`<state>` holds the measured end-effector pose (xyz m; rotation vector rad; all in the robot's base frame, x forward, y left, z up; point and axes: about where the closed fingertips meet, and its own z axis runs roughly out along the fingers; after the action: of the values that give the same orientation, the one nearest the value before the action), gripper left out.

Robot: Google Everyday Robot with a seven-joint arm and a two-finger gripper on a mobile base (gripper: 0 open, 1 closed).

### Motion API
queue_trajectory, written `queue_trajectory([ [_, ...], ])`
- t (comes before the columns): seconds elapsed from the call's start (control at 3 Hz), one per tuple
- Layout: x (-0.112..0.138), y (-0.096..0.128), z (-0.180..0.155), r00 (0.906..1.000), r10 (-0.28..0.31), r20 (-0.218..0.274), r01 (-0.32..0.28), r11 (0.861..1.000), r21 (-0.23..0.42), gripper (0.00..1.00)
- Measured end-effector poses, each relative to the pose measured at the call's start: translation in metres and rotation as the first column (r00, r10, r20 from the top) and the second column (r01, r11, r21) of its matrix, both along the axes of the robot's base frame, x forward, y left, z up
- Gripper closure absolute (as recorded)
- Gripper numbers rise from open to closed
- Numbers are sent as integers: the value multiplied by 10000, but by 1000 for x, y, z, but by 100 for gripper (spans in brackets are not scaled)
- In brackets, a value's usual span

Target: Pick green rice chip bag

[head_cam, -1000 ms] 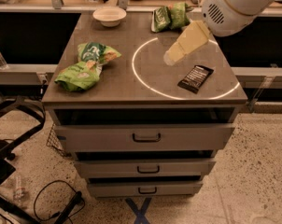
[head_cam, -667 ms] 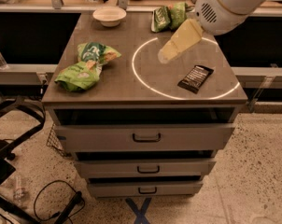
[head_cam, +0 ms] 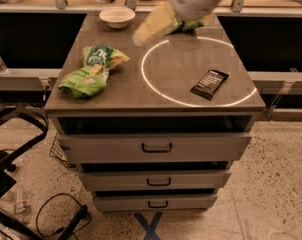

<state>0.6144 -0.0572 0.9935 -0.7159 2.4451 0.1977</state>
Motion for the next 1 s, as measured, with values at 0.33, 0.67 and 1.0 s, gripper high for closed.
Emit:
queue_trajectory([
  [0.33,30,40,-12,9868,-1000,-1275,985,9950,-184,0],
  [0.67,46,74,-38,9434,-2110,-2560,2056,9775,-480,0],
  [1.0,54,113,-80,8747,-2948,-3846,2887,9545,-751,0],
])
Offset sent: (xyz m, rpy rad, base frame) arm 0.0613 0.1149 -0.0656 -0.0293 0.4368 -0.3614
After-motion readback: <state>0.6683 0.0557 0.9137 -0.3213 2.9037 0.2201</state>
